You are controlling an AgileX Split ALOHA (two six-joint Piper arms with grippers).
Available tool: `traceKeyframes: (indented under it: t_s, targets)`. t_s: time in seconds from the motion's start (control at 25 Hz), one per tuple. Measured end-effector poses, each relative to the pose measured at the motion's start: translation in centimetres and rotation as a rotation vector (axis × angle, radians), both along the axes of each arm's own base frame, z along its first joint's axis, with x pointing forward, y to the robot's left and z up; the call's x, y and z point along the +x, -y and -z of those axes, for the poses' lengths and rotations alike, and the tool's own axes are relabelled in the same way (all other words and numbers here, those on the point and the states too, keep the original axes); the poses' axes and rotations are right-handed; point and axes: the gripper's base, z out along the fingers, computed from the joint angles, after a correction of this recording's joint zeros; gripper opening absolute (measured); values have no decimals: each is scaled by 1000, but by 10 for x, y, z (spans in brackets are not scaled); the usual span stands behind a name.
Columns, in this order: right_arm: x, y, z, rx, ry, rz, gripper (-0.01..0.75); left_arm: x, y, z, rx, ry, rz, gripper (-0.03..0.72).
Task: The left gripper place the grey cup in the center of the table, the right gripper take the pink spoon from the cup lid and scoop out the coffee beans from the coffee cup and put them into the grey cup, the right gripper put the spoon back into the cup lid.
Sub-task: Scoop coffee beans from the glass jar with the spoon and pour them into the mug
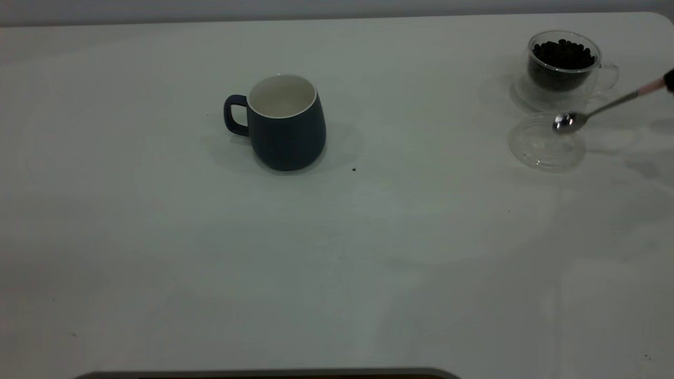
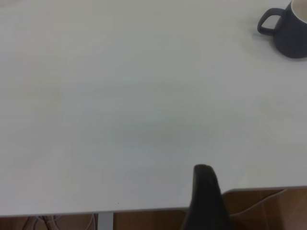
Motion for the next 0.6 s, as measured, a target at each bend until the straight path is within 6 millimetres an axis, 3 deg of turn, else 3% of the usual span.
traceKeyframes:
  t_s: [0.28,0.6]
  targets:
    - [8,-12,-36,15,75,17,115,0,0,0,0,0,0,588]
    - [41,-36,-38,-137,182,217,115,0,0,0,0,0,0,588]
